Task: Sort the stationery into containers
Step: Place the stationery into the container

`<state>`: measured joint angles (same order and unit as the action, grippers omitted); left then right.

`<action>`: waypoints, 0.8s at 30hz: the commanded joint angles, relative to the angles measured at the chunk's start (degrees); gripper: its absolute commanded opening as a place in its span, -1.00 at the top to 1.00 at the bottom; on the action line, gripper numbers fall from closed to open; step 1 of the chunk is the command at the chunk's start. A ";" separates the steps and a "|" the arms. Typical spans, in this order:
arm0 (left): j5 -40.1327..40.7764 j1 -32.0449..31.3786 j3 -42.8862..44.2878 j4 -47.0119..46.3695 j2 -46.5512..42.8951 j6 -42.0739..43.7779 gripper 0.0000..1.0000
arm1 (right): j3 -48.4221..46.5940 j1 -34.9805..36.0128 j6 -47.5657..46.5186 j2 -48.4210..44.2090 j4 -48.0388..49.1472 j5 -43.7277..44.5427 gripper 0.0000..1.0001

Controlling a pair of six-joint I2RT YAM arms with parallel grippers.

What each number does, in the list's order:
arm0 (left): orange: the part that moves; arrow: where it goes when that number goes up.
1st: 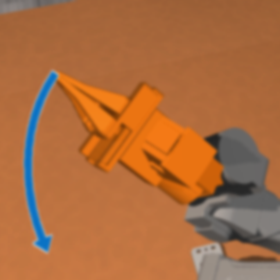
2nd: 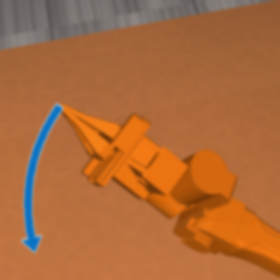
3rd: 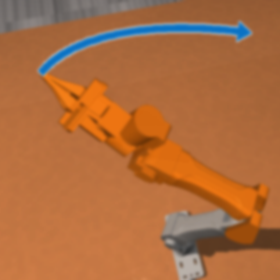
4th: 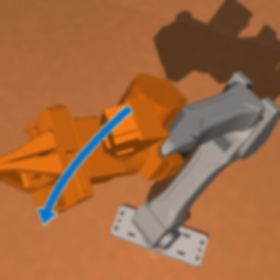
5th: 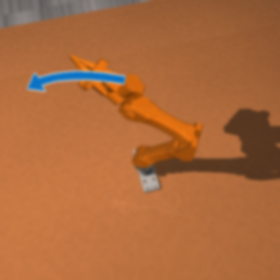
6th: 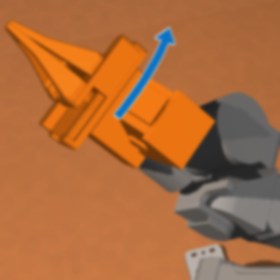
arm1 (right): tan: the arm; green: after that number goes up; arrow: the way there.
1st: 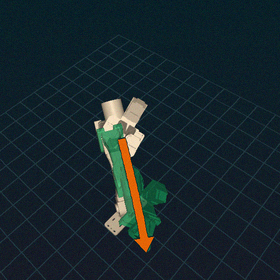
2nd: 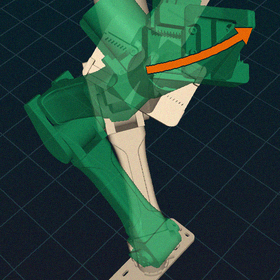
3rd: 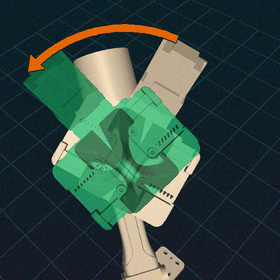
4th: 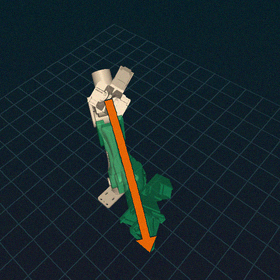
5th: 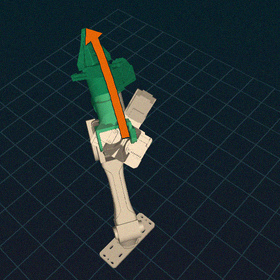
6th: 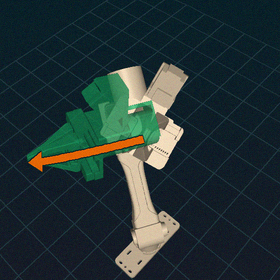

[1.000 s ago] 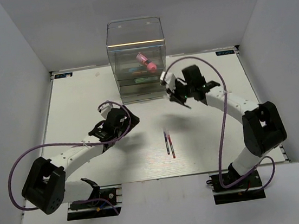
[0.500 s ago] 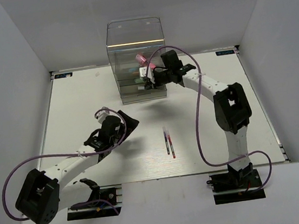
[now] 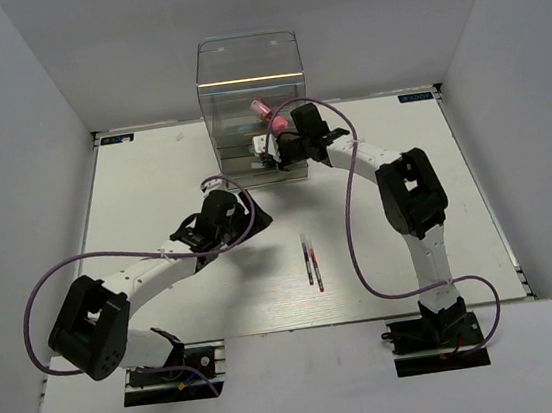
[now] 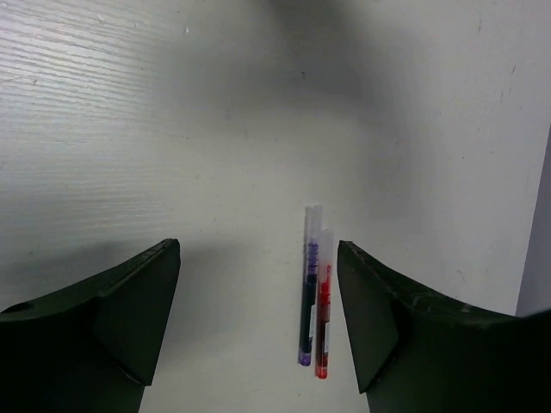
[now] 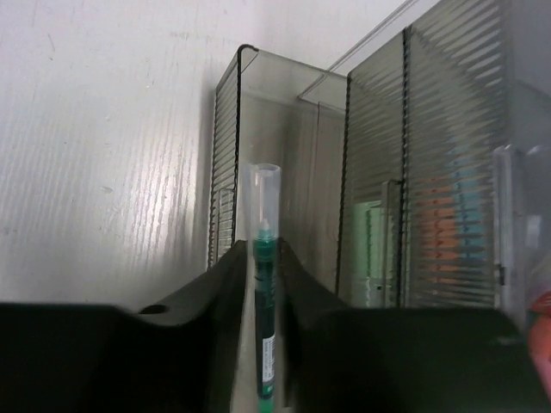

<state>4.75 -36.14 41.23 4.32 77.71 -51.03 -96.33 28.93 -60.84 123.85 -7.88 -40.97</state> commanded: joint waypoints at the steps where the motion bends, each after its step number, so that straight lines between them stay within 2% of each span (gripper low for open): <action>1: -2.91 -0.25 1.92 -0.62 -0.02 4.09 -0.66 | -1.13 -0.28 -0.60 0.68 3.66 -0.08 0.35; 5: -4.84 -0.77 3.58 -1.24 1.82 5.23 -0.63 | 0.96 -0.63 0.11 -2.19 1.64 -1.47 0.01; 9: -7.03 -0.77 5.87 -1.86 5.06 6.29 -0.52 | 5.97 -1.33 2.47 -8.18 1.81 -3.76 -0.02; 12: -8.61 -0.77 7.72 -1.25 7.62 6.29 -0.45 | 11.06 -2.38 11.68 -13.80 4.26 -2.37 0.16; 13: -9.93 -0.77 8.51 -1.24 9.28 5.77 -0.42 | 14.73 -3.08 17.45 -16.86 5.67 5.12 0.58; 14: -10.55 -0.77 9.30 -1.24 10.26 5.76 -0.38 | 17.12 -3.35 23.51 -20.02 13.69 8.85 0.89; 15: -11.86 -0.77 9.83 -1.24 11.22 5.76 -0.35 | 25.93 -4.05 30.01 -23.62 16.99 13.07 1.00; 16: -12.57 -1.38 10.44 -1.24 12.19 5.76 -0.32 | 29.15 -4.49 33.03 -25.31 20.41 16.50 1.00; 17: -12.58 -1.39 11.84 -0.72 14.20 5.76 -0.29 | 32.06 -4.84 36.20 -29.85 28.54 29.68 1.00; 18: -13.36 -2.08 12.64 -0.10 15.18 6.37 -0.26 | 38.26 -5.37 42.75 -30.94 29.66 34.42 1.00; 19: -13.37 -2.79 14.56 1.73 16.23 7.07 -0.26 | 39.02 -6.42 42.65 -31.65 29.59 37.08 1.00; 20: -13.37 -2.80 15.53 2.70 17.20 7.08 -0.21 | 39.20 -7.38 42.30 -32.26 23.32 37.54 1.00; 23: -12.67 -4.11 18.96 5.70 20.98 8.40 -0.19 | 40.25 -10.20 44.22 -34.72 14.85 34.92 1.00; 24: -12.66 -4.72 19.84 6.57 22.64 8.40 -0.17 | 42.09 -10.38 44.31 -35.25 13.95 32.64 0.87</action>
<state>-6.96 -39.64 57.56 7.44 99.04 -44.29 -57.21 20.05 -22.90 90.87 10.00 -11.42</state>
